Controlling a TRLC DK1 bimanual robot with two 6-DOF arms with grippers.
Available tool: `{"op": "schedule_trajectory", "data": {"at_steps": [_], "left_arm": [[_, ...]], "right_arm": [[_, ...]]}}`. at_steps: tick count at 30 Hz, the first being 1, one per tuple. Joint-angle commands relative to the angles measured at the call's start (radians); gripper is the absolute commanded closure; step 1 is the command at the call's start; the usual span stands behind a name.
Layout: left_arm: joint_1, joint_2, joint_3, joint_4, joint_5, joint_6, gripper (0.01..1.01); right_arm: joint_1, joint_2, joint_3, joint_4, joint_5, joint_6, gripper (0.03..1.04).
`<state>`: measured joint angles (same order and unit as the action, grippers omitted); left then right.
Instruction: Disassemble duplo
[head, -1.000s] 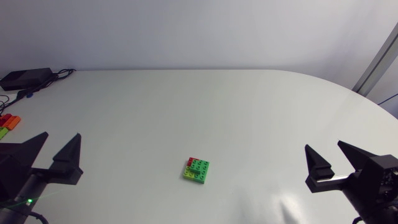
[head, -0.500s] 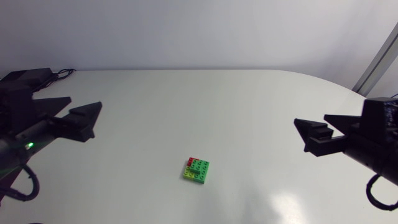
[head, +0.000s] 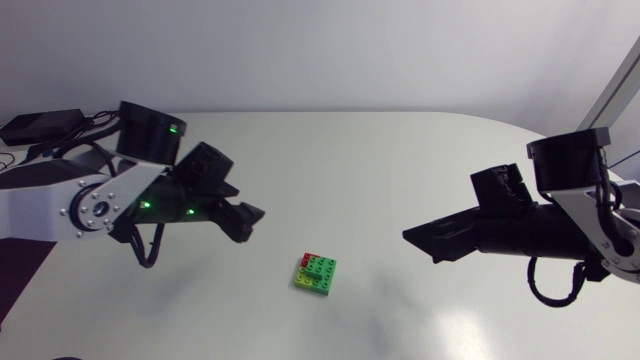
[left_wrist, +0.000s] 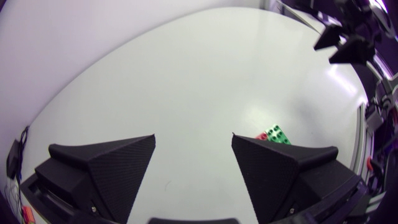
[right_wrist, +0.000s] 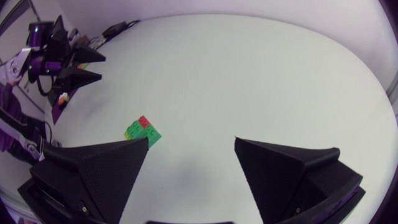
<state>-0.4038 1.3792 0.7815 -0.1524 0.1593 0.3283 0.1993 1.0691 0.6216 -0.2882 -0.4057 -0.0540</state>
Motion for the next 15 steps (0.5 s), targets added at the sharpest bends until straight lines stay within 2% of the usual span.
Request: {"op": "schedule_trajectory", "data": {"at_steps": [1,3,6,9,15], "left_arm": [[-0.044,0.072,0.068,-0.064,0.009,0.146,0.133],[-0.063,0.112,0.088,-0.122,0.051,0.242,0.120],[-0.063,0.141,0.076,-0.121,0.155,0.341,0.108],[-0.056,0.175,0.082,-0.122,0.226,0.387,0.108],[-0.064,0.256,0.114,-0.141,0.292,0.474,0.110]], "right_arm": [[0.034,0.043,0.079,-0.060,-0.012,-0.144,0.07],[0.065,0.091,0.125,-0.118,-0.008,-0.277,0.07],[0.118,0.177,0.156,-0.103,-0.015,-0.294,0.07],[0.196,0.207,0.152,-0.103,-0.018,-0.389,0.07],[0.241,0.344,0.181,-0.052,-0.030,-0.455,0.07]]}}
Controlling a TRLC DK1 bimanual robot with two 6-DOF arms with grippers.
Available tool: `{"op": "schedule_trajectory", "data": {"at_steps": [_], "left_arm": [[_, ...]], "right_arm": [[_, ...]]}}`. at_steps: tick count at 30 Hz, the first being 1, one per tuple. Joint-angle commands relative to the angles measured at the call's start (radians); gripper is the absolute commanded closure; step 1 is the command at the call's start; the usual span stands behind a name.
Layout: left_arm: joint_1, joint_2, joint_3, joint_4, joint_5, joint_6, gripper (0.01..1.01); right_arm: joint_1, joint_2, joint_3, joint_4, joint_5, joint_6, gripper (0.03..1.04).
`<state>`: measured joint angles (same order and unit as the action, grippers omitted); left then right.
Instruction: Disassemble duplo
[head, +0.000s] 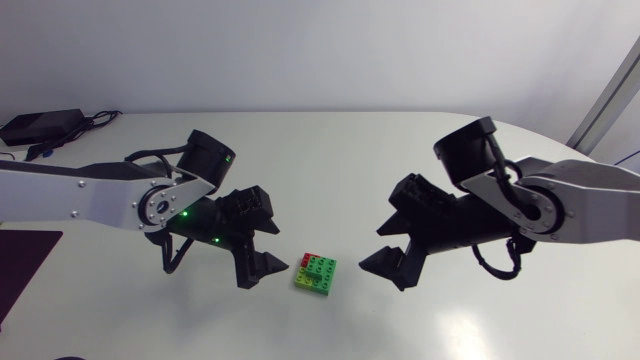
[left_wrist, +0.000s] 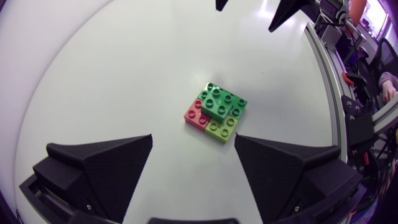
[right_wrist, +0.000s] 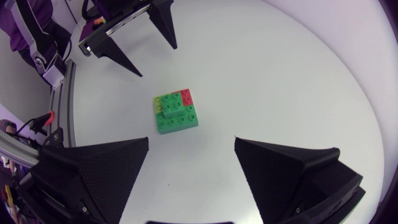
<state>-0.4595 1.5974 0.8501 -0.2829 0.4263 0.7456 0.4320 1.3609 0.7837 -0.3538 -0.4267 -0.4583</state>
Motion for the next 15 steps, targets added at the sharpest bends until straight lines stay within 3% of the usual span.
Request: {"op": "schedule_trajectory", "data": {"at_steps": [1,5,11,15], "left_arm": [[-0.010,0.052,0.060,-0.029,0.038,0.075,0.110],[-0.033,0.079,0.083,-0.052,0.046,0.110,0.111],[-0.056,0.136,0.130,-0.082,0.048,0.149,0.116],[-0.067,0.174,0.149,-0.087,0.049,0.170,0.116]], "right_arm": [[0.008,0.069,0.025,0.018,-0.043,-0.057,0.07],[0.037,0.116,0.042,0.024,-0.060,-0.105,0.16],[0.102,0.187,0.069,0.024,-0.038,-0.137,0.17],[0.142,0.236,0.077,0.056,-0.003,-0.146,0.24]]}}
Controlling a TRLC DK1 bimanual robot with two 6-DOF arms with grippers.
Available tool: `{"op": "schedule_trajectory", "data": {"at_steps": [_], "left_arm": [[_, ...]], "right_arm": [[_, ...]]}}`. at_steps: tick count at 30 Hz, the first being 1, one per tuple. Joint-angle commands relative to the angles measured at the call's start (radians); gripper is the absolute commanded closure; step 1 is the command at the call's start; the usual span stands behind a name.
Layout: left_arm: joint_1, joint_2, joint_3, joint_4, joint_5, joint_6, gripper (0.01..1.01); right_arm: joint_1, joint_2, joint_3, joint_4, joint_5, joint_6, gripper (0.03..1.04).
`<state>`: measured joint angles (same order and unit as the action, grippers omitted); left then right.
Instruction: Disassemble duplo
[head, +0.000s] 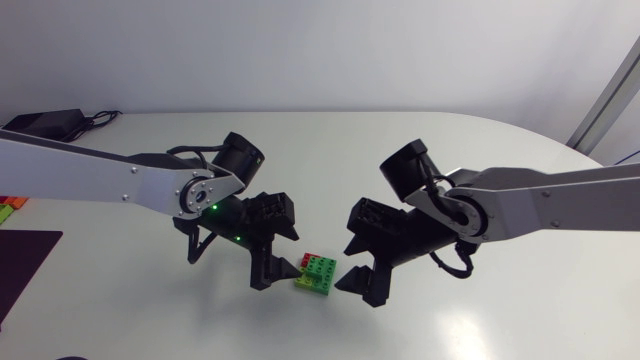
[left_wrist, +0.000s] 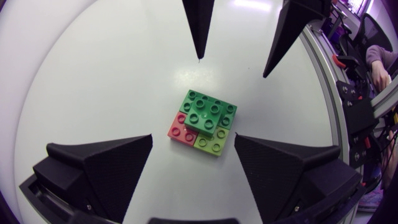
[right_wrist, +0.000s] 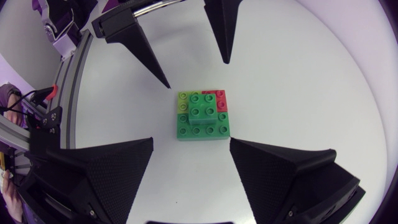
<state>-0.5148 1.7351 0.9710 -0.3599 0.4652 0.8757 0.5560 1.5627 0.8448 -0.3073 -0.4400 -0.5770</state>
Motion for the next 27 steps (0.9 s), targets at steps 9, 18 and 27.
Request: {"op": "schedule_trajectory", "data": {"at_steps": [9,18,27], "left_arm": [[-0.019,0.087,0.061,-0.010,0.010,0.062,0.121],[-0.034,0.101,0.071,-0.008,0.012,0.071,0.152],[-0.031,0.107,0.054,-0.008,0.012,0.100,0.177]], "right_arm": [[0.074,0.114,0.046,0.054,0.073,-0.044,0.31],[0.102,0.171,0.080,0.088,0.112,-0.055,0.45],[0.117,0.198,0.088,0.117,0.136,-0.052,0.57]]}}
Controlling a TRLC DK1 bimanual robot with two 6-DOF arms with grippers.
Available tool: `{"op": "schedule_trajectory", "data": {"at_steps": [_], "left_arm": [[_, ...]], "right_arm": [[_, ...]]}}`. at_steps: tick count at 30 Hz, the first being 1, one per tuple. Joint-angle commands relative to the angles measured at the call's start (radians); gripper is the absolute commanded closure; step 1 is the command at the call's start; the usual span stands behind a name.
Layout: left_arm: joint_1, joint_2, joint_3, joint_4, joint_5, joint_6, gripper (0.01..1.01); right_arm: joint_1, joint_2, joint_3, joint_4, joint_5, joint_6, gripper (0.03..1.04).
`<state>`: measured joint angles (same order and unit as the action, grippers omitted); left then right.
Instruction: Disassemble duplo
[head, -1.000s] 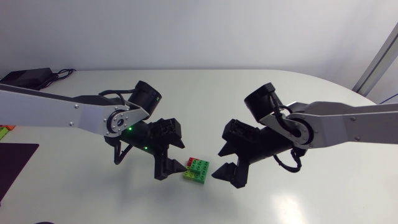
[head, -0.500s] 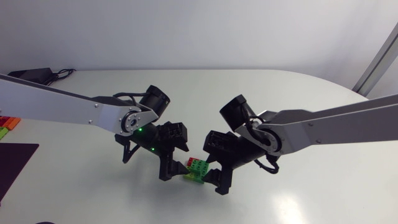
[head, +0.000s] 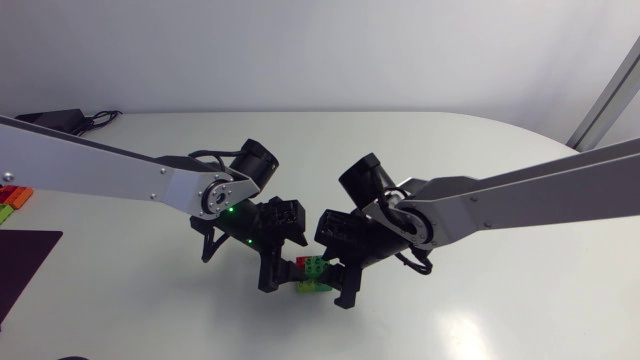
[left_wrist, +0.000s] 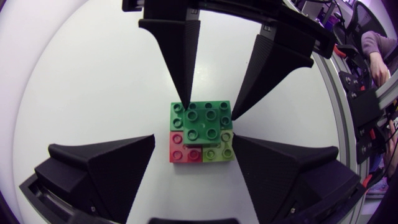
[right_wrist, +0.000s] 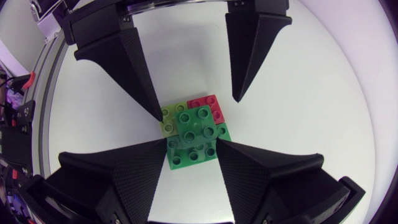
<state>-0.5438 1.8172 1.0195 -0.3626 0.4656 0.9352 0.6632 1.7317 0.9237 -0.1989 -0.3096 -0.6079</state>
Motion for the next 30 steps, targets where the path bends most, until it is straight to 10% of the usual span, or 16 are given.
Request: {"op": "schedule_trajectory", "data": {"at_steps": [1,30], "left_arm": [[-0.002,0.025,0.004,-0.006,0.011,0.042,0.177],[0.012,0.004,-0.042,0.001,-0.079,0.073,0.177]], "right_arm": [[0.012,0.031,0.009,0.013,0.007,-0.021,0.57],[-0.020,-0.035,-0.014,0.064,0.130,0.003,0.57]]}}
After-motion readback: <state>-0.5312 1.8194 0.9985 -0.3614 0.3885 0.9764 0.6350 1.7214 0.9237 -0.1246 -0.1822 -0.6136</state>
